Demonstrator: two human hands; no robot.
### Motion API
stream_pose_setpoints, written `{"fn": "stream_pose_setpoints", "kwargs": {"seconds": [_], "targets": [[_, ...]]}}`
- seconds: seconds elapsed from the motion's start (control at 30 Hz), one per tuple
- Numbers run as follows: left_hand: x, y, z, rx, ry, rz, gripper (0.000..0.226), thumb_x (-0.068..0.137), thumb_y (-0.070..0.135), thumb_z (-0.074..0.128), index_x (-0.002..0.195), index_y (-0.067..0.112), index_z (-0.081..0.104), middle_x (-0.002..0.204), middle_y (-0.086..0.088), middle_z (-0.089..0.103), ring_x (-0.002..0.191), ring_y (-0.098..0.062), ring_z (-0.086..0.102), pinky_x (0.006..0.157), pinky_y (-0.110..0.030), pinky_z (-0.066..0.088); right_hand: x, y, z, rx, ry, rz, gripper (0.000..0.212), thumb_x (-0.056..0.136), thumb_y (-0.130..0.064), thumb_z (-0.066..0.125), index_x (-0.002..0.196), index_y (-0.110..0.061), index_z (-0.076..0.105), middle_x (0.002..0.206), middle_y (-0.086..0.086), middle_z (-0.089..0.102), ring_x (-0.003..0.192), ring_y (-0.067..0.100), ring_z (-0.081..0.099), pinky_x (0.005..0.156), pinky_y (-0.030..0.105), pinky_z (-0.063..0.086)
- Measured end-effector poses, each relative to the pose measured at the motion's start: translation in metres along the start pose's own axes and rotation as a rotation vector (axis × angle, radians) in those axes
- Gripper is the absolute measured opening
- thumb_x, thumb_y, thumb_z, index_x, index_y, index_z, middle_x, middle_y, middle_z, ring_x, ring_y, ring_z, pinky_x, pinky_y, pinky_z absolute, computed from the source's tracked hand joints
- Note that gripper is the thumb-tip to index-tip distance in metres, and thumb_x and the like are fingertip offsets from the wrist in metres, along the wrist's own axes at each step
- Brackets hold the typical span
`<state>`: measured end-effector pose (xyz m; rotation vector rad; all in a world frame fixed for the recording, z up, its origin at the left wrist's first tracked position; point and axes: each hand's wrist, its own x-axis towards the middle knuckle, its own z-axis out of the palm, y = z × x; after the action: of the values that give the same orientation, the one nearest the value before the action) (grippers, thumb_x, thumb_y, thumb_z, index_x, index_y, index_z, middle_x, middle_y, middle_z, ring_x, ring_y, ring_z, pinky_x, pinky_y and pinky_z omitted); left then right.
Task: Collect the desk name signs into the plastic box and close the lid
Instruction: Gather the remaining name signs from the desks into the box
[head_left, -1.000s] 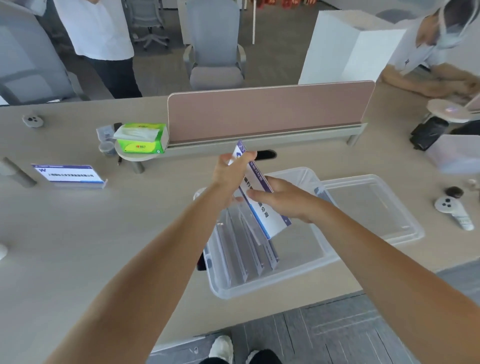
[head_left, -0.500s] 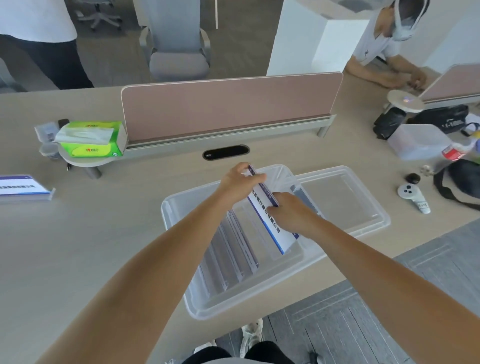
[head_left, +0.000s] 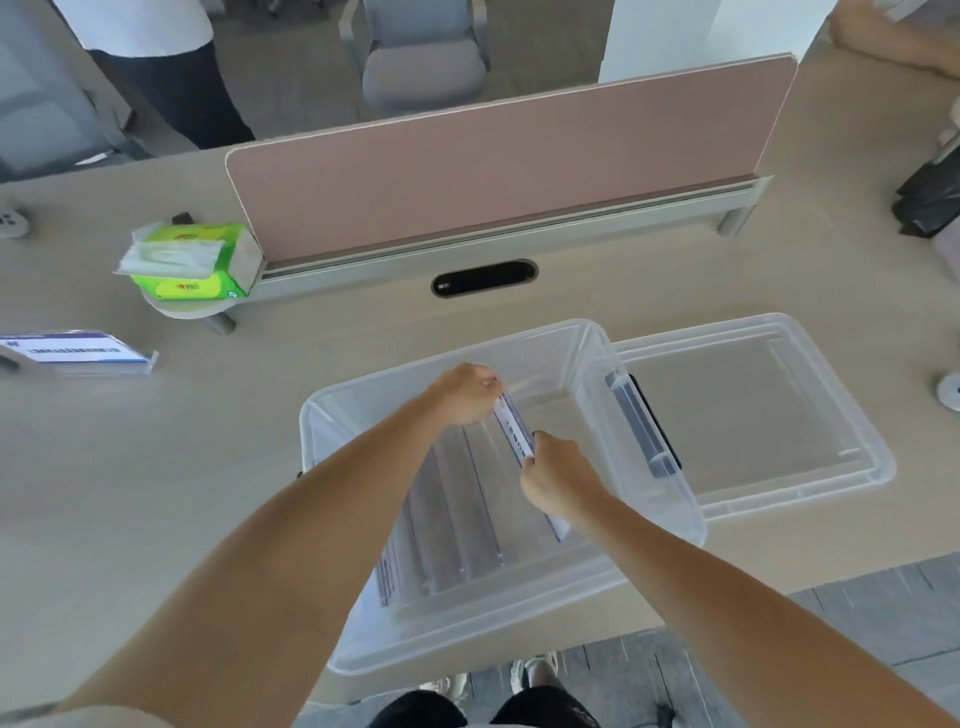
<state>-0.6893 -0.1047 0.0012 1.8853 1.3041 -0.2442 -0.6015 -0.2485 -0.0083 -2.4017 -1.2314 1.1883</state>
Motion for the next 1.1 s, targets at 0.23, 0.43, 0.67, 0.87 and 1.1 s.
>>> {"fn": "stream_pose_setpoints", "kwargs": {"seconds": [0.23, 0.43, 0.67, 0.87, 1.1], "targets": [[0.017, -0.016, 0.018, -0.023, -0.034, -0.002, 0.034, 0.098, 0.036, 0.045, 0.115, 0.017, 0.067, 0.104, -0.005, 0.066, 0.098, -0.028, 0.062, 0.074, -0.028, 0.044, 0.012, 0.01, 0.019, 0.018, -0.071, 0.046, 0.029, 0.097, -0.011, 0.038, 0.124, -0.005, 0.049, 0.113, 0.015, 0.061, 0.095, 0.032, 0.063, 0.066, 0.032, 0.043], [0.02, -0.022, 0.013, -0.019, -0.055, 0.0, 0.032, 0.099, 0.037, 0.046, 0.117, 0.02, 0.067, 0.102, -0.002, 0.064, 0.097, -0.024, 0.061, 0.086, -0.032, 0.048, 0.01, 0.008, 0.019, 0.047, -0.146, 0.047, 0.021, 0.098, -0.022, 0.035, 0.095, -0.011, 0.052, 0.099, 0.011, 0.058, 0.08, 0.027, 0.058, 0.061, 0.032, 0.038], [0.018, -0.027, 0.007, -0.036, -0.076, -0.002, 0.039, 0.099, 0.034, 0.037, 0.124, 0.024, 0.066, 0.125, -0.004, 0.064, 0.108, -0.024, 0.06, 0.095, -0.034, 0.045, 0.012, 0.011, 0.013, 0.16, -0.232, 0.031, 0.034, 0.102, -0.034, 0.033, 0.084, -0.014, 0.053, 0.084, 0.004, 0.054, 0.072, 0.021, 0.058, 0.06, 0.03, 0.05], [0.019, -0.026, 0.007, 0.002, -0.09, 0.015, 0.038, 0.099, 0.038, 0.042, 0.116, 0.014, 0.066, 0.098, -0.008, 0.065, 0.082, -0.023, 0.057, 0.078, -0.032, 0.044, 0.01, 0.011, 0.014, 0.166, -0.264, 0.022, 0.043, 0.102, -0.038, 0.032, 0.106, -0.006, 0.061, 0.087, 0.007, 0.058, 0.092, 0.03, 0.067, 0.088, 0.047, 0.057], [0.016, -0.023, 0.01, 0.049, -0.101, 0.009, 0.04, 0.101, 0.034, 0.037, 0.112, 0.005, 0.062, 0.105, -0.013, 0.063, 0.101, -0.03, 0.061, 0.088, -0.037, 0.046, 0.017, 0.015, 0.014, 0.17, -0.291, 0.02, 0.043, 0.101, -0.043, 0.035, 0.106, -0.009, 0.059, 0.085, 0.005, 0.057, 0.094, 0.029, 0.066, 0.091, 0.047, 0.056]]}}
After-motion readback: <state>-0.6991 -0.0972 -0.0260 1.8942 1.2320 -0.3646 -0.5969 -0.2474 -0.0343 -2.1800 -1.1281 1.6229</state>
